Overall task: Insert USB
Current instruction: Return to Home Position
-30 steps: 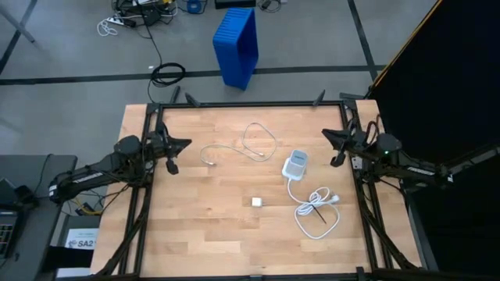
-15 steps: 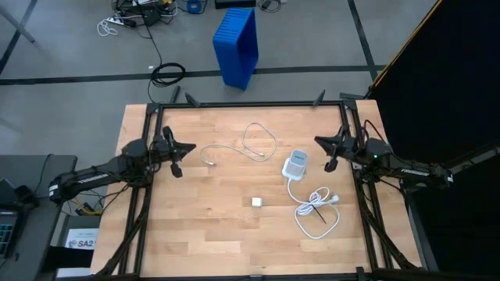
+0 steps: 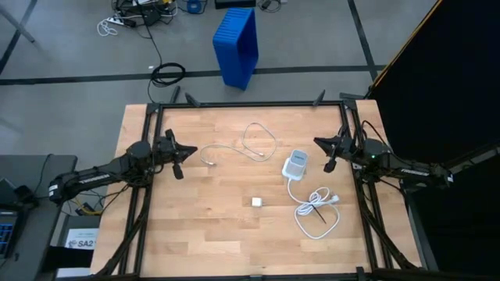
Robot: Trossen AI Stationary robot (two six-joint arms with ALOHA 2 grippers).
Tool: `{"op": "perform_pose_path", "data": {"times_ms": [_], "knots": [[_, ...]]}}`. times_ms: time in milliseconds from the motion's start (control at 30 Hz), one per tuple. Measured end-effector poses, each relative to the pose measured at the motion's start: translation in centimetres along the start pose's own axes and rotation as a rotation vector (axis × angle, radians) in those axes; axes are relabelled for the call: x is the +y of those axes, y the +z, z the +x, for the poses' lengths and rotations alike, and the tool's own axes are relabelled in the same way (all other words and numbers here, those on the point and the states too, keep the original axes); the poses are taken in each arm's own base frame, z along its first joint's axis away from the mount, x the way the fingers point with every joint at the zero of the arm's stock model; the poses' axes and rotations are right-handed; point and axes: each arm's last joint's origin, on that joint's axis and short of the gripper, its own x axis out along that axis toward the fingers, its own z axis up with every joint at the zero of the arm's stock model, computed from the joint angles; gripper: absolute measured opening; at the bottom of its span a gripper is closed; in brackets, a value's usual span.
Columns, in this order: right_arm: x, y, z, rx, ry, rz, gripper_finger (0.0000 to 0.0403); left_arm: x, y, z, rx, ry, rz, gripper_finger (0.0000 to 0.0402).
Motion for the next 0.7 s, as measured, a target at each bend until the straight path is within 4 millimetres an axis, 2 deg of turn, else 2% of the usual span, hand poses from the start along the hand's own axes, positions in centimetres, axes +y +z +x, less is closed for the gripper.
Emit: {"op": "perform_pose_path", "data": {"times_ms": [233, 700], "knots": [[-0.1, 0.0, 0.0, 0.001, -0.034, 0.019, 0.0006, 0.3, 0.0, 0.0, -0.003, 0.095, -0.001, 0.0000], [-0.1, 0.2, 0.0, -0.017, -0.037, 0.068, 0.0022, 0.3, 1.1, -0.1, -0.113, 0.094, -0.005, 0.0000]]}}
